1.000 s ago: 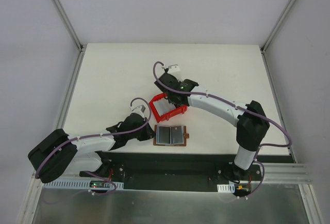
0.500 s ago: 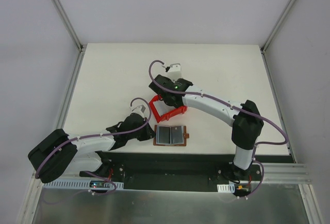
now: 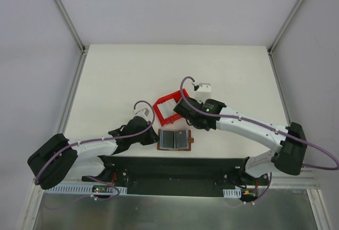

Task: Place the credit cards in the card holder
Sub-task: Turn over the card slot in the card holder.

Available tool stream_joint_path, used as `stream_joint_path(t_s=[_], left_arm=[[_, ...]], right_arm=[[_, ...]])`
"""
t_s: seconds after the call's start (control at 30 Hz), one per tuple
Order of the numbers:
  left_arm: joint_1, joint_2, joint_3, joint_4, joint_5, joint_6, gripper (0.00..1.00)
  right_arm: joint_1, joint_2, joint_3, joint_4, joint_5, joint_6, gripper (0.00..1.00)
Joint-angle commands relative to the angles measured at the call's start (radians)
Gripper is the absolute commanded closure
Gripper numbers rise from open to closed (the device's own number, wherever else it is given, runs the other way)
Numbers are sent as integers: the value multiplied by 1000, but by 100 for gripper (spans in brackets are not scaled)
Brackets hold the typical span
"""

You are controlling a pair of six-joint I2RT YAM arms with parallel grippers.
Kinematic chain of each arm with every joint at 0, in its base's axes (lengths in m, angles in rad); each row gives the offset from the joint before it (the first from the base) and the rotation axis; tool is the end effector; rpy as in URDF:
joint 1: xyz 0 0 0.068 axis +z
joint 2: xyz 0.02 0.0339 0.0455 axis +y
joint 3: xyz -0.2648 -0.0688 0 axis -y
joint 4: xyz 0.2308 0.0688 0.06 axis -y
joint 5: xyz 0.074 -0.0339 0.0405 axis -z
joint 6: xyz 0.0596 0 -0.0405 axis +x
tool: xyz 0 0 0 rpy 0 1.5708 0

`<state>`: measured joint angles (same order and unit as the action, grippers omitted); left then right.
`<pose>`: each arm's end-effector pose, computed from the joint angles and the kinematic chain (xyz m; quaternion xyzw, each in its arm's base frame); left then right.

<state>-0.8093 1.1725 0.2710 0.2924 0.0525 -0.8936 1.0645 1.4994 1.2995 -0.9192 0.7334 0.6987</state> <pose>0.1475 -0.1593 0.1374 -0.0252 0.8860 -0.3631 0.2871 0.1759 0.2350 0.2842 -0.0865 0.9092 -0.0609 0.4026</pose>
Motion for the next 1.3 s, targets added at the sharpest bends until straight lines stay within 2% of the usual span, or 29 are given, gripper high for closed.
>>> stream_joint_path(t_s=[0.0,0.1,0.3,0.53,0.57,0.73,0.8,0.93,1.03,1.13,1.27], left_arm=[[9,-28,-21,-116,27,22,100],[10,-57,-27,-130,35,16,100],[9,-106,-46,-154,30,12,100],[9,-142,-61,-173,27,9,100],[9,-145,-61,-176,27,8,100],[10,-148,-61,-183,21,8,100],[9,-143,-58,-183,21,12,100],[10,-131,-52,-183,21,15,100],[9,-123,-52,-183,20,15,100],[9,-123,-50,-183,18,15,100],[9,-123,-49,-183,17,19,100]], right_arm=[[46,-116,-144,-53,-117,160,99],[66,-152,-236,-40,-176,194,99],[68,-199,-428,163,-311,177,99],[68,-153,-493,241,-364,154,99],[68,-146,-494,247,-367,148,95],[69,-134,-500,273,-368,137,89],[68,-127,-499,275,-367,134,82],[68,-116,-494,269,-364,133,79],[68,-111,-482,257,-351,130,83],[68,-99,-460,235,-341,119,99],[69,-120,-436,189,-299,102,99]])
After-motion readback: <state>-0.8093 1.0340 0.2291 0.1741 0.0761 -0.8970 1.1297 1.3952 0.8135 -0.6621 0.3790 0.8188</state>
